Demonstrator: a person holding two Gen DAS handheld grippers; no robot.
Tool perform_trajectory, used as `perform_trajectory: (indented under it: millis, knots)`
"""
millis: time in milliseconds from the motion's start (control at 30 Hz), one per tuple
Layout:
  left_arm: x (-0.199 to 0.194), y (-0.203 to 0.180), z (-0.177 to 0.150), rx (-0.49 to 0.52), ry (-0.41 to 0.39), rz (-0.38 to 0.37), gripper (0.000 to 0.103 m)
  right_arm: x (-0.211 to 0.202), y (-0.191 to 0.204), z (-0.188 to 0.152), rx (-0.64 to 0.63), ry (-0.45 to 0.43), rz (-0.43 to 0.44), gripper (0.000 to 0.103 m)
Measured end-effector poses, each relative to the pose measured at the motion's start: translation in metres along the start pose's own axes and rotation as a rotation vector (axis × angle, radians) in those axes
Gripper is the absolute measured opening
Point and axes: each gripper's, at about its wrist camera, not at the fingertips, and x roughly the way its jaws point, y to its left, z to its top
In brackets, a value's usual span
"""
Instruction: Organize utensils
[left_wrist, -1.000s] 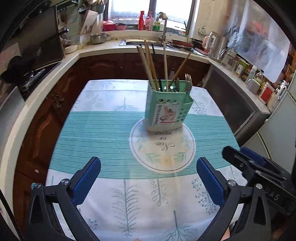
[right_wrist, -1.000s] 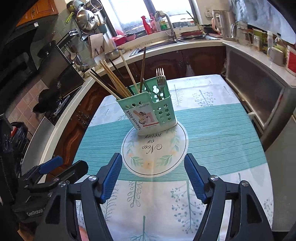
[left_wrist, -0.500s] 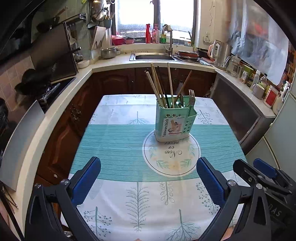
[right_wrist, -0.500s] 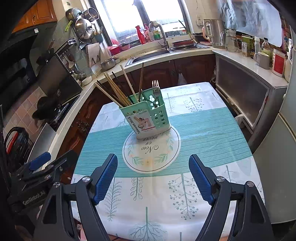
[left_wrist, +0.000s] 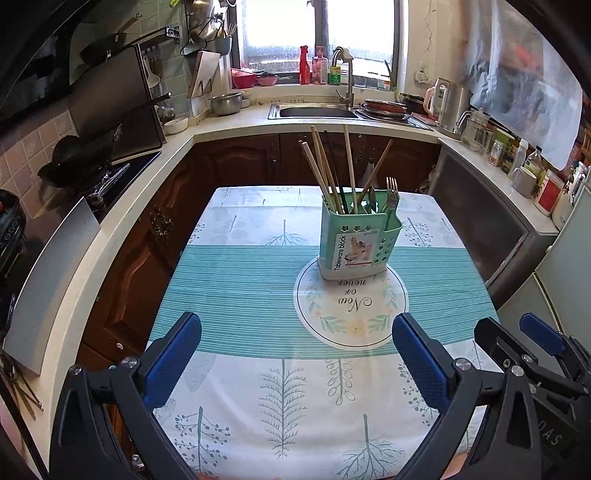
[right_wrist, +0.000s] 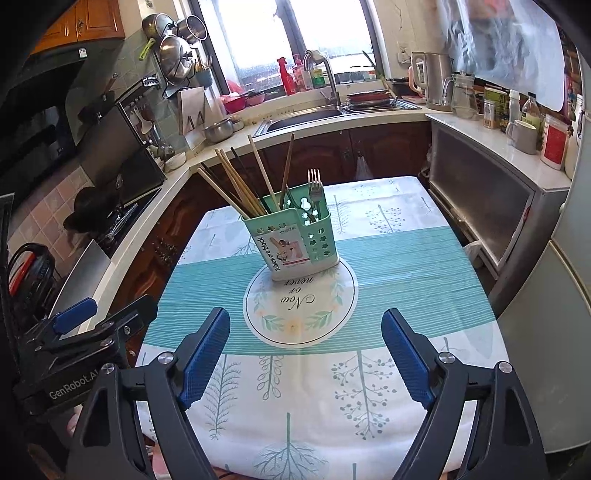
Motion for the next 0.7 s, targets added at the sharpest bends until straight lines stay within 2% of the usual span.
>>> perform_trajectory:
  millis: [700]
  knots:
    - [-0.004, 0.004, 0.004, 0.0, -0.009, 0.041, 0.102, -0.002, 0.004, 0.014, -0.037, -0.011, -0.026, 0.086]
